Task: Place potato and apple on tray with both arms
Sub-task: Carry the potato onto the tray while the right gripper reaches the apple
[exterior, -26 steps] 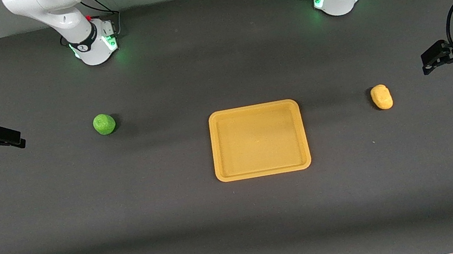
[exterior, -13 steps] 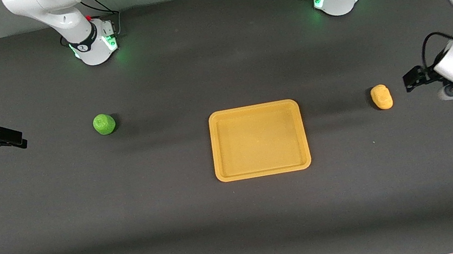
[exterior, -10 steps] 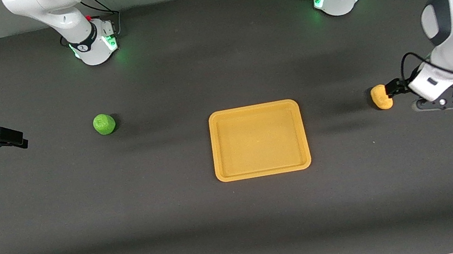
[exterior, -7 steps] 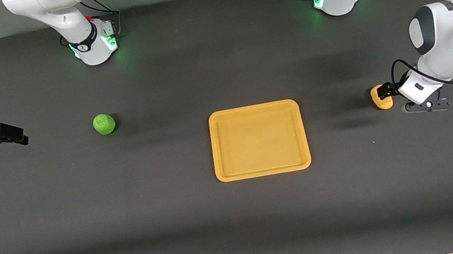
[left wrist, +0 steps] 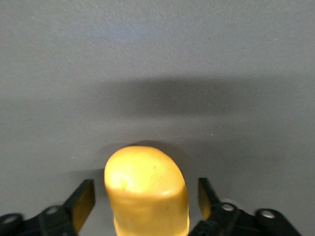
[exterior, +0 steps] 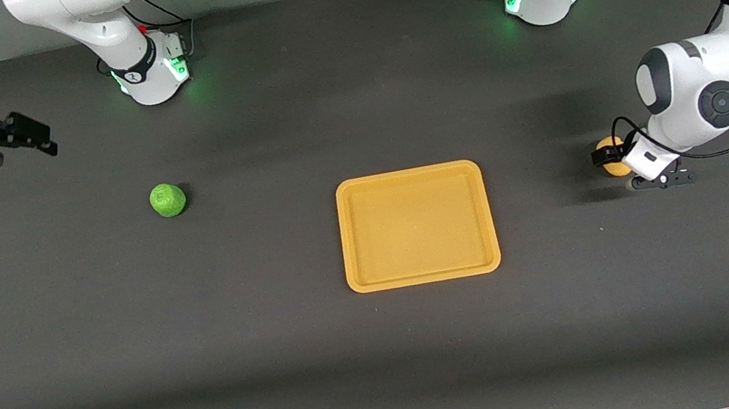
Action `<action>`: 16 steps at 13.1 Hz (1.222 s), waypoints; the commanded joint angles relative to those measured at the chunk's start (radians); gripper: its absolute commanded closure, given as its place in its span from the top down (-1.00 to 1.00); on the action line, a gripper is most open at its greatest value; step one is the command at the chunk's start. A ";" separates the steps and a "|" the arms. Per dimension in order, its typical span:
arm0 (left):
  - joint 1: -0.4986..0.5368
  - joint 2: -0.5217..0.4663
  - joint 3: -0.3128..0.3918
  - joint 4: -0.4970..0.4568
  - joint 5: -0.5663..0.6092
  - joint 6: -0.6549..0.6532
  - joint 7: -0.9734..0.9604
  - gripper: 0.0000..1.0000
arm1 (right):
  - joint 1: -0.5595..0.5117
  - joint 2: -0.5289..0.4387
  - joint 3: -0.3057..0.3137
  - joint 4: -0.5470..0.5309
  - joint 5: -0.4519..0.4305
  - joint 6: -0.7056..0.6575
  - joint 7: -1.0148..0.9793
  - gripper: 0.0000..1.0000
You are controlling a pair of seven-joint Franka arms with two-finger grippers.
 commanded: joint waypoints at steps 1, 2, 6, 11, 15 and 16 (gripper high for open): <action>-0.007 -0.043 -0.010 0.011 0.015 -0.035 -0.024 -0.49 | 0.015 -0.175 0.006 -0.197 0.018 0.070 0.037 1.00; -0.016 -0.063 -0.015 0.037 0.015 -0.095 -0.041 -0.67 | 0.050 -0.205 0.006 -0.239 0.018 0.087 0.060 1.00; -0.206 -0.002 -0.015 0.340 0.001 -0.393 -0.310 -0.73 | 0.094 -0.244 0.007 -0.319 0.017 0.136 0.117 1.00; -0.487 0.208 -0.019 0.681 -0.016 -0.416 -0.530 -0.79 | 0.092 -0.162 0.007 -0.461 0.015 0.395 0.105 1.00; -0.541 0.287 -0.021 0.718 0.001 -0.428 -0.518 -0.79 | 0.092 -0.008 0.001 -0.539 0.015 0.622 0.103 1.00; -0.543 0.293 -0.021 0.717 0.001 -0.428 -0.520 -0.74 | 0.092 0.016 0.001 -0.575 0.015 0.688 0.103 1.00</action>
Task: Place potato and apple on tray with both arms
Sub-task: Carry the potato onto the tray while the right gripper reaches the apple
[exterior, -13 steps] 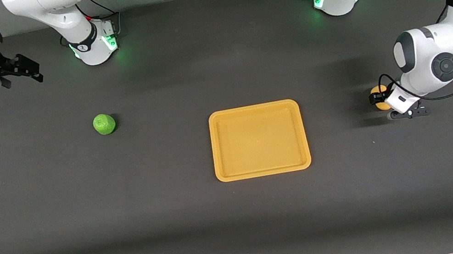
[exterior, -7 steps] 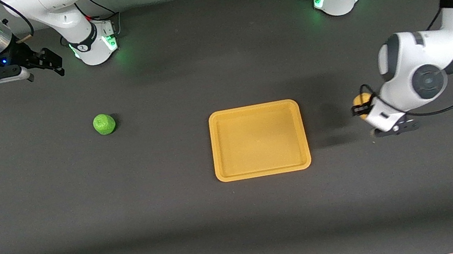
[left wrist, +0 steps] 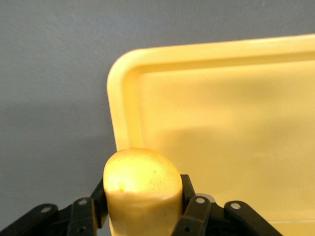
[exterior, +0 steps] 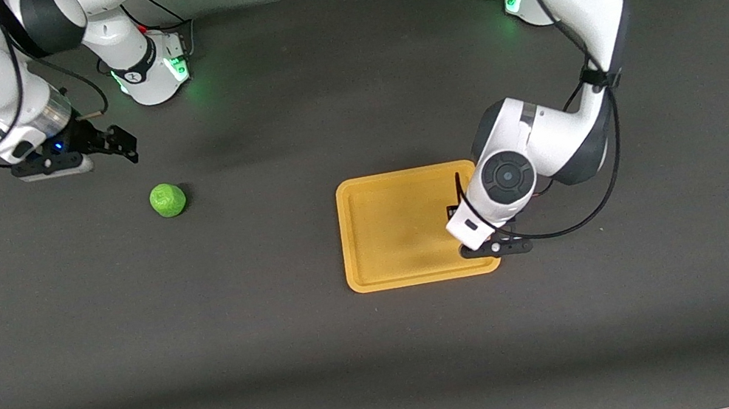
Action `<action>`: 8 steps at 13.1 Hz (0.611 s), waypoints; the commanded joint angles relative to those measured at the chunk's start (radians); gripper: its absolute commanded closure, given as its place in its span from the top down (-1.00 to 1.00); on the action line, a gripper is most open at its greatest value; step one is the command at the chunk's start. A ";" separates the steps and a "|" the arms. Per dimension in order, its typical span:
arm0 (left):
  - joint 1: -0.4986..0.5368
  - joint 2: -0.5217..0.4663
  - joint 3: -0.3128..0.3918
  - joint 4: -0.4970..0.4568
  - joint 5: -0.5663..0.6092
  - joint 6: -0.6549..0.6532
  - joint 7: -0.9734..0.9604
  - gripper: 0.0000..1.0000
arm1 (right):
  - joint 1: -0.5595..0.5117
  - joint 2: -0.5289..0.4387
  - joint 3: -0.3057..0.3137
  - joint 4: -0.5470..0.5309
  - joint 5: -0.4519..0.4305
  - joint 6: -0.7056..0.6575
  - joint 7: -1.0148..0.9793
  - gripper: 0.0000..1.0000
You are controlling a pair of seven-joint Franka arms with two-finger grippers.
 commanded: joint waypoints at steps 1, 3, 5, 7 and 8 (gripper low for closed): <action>-0.013 0.025 0.014 0.032 0.006 -0.032 0.001 -0.58 | -0.001 0.086 -0.005 -0.062 0.013 0.146 0.002 1.00; -0.027 0.042 0.014 0.034 0.006 -0.017 -0.009 -0.22 | -0.002 0.189 -0.006 -0.067 0.013 0.243 0.002 1.00; -0.033 0.044 0.014 0.034 0.006 -0.017 -0.008 0.25 | -0.003 0.269 -0.006 -0.111 0.013 0.395 0.002 1.00; -0.033 0.044 0.014 0.034 0.006 -0.018 -0.005 0.58 | -0.001 0.330 -0.006 -0.122 0.013 0.461 0.002 1.00; -0.031 0.042 0.014 0.034 0.006 -0.017 -0.005 0.71 | -0.001 0.353 -0.006 -0.123 0.013 0.481 0.001 1.00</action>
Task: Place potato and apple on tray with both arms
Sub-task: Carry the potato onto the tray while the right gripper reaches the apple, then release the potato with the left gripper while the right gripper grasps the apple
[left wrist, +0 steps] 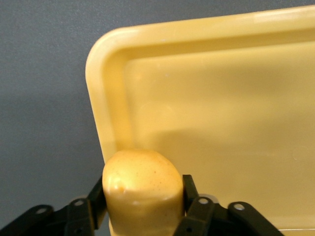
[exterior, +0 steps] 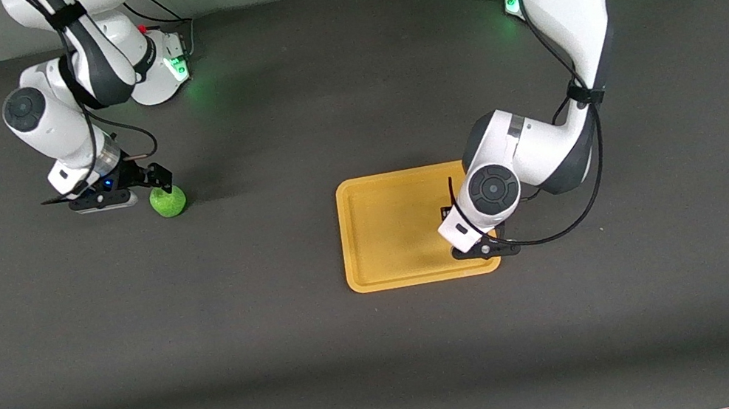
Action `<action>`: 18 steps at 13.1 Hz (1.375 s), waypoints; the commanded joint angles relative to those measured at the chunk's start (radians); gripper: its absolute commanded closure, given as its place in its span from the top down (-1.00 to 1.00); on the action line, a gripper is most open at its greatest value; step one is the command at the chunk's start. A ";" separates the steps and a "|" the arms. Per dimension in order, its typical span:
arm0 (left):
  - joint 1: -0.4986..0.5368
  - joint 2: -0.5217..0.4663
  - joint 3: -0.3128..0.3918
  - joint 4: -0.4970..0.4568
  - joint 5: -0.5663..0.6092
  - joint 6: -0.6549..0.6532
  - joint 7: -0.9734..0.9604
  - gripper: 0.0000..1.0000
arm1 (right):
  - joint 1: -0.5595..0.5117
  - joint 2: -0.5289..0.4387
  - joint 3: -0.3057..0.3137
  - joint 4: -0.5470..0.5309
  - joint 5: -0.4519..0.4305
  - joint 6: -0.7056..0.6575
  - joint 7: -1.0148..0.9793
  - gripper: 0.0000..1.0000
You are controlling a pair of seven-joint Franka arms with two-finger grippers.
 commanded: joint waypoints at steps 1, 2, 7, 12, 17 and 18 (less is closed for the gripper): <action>-0.011 0.008 0.011 0.032 0.006 -0.017 -0.004 0.98 | 0.002 0.073 -0.005 -0.019 0.013 0.093 -0.003 1.00; -0.009 0.005 0.011 0.032 0.006 -0.017 -0.005 0.99 | 0.000 0.105 -0.005 -0.021 0.013 0.131 -0.007 1.00; 0.026 -0.108 0.019 0.032 0.002 -0.116 0.005 1.00 | -0.003 0.216 -0.006 -0.039 0.013 0.236 -0.042 1.00; 0.199 -0.304 0.012 0.033 -0.043 -0.329 0.222 1.00 | -0.006 0.207 -0.014 -0.036 0.013 0.174 -0.090 0.09; 0.371 -0.433 0.019 0.052 -0.110 -0.504 0.473 1.00 | -0.004 0.031 -0.028 0.088 0.013 -0.084 -0.116 0.07; 0.379 -0.446 0.020 0.058 -0.104 -0.520 0.507 1.00 | -0.004 -0.015 -0.026 0.124 0.013 -0.155 -0.121 0.07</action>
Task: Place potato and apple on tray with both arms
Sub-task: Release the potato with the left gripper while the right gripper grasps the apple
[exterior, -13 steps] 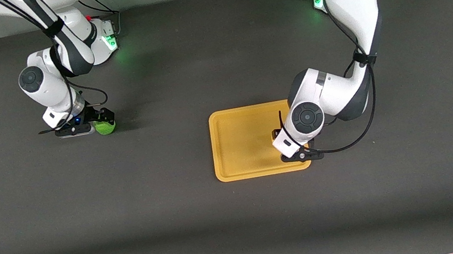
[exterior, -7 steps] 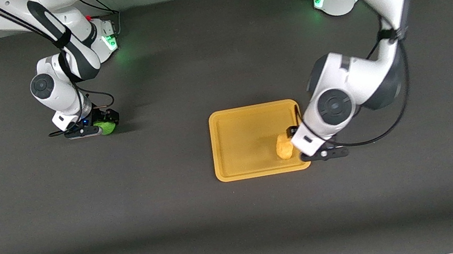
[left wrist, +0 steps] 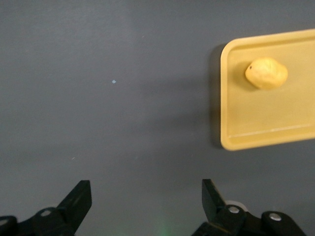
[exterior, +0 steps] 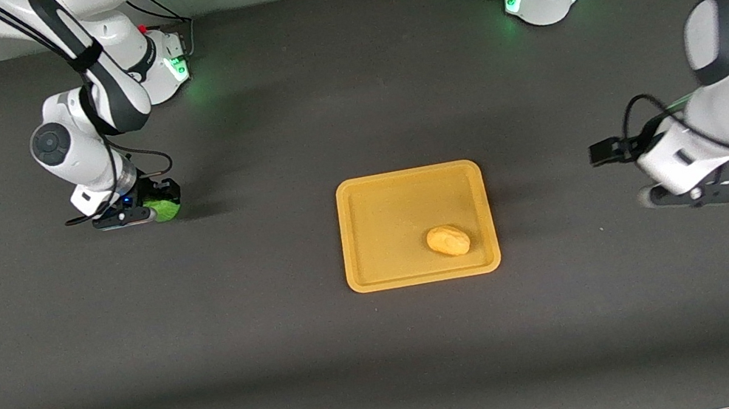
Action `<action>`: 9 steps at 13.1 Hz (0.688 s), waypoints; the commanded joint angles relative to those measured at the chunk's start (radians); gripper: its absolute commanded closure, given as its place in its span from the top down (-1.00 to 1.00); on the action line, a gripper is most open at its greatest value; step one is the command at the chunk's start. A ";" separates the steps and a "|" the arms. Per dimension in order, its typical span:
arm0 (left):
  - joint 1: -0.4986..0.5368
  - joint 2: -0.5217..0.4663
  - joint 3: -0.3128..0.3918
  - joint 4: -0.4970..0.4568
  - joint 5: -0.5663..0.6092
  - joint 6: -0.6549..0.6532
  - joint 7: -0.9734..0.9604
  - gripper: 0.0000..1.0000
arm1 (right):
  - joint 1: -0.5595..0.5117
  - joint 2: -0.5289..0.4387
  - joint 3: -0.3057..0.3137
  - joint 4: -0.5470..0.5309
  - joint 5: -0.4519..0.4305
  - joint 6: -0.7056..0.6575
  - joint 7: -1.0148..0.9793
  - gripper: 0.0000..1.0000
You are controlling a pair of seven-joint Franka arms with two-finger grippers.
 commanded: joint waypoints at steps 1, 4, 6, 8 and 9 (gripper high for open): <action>0.003 -0.056 -0.003 -0.003 -0.005 -0.037 0.070 1.00 | 0.000 -0.168 -0.005 0.094 0.013 -0.227 -0.037 0.07; 0.058 -0.131 0.009 -0.011 -0.002 -0.025 0.164 1.00 | 0.000 -0.158 -0.005 0.420 0.013 -0.617 -0.029 0.07; 0.092 -0.148 0.009 -0.012 0.015 -0.013 0.198 1.00 | 0.001 -0.097 -0.003 0.621 0.013 -0.757 -0.025 0.07; 0.110 -0.159 0.010 -0.017 0.018 0.004 0.205 1.00 | 0.006 0.009 0.006 0.814 0.013 -0.818 -0.022 0.07; 0.119 -0.164 0.010 -0.017 0.019 0.010 0.205 1.00 | 0.022 0.076 0.011 0.917 0.015 -0.846 -0.022 0.07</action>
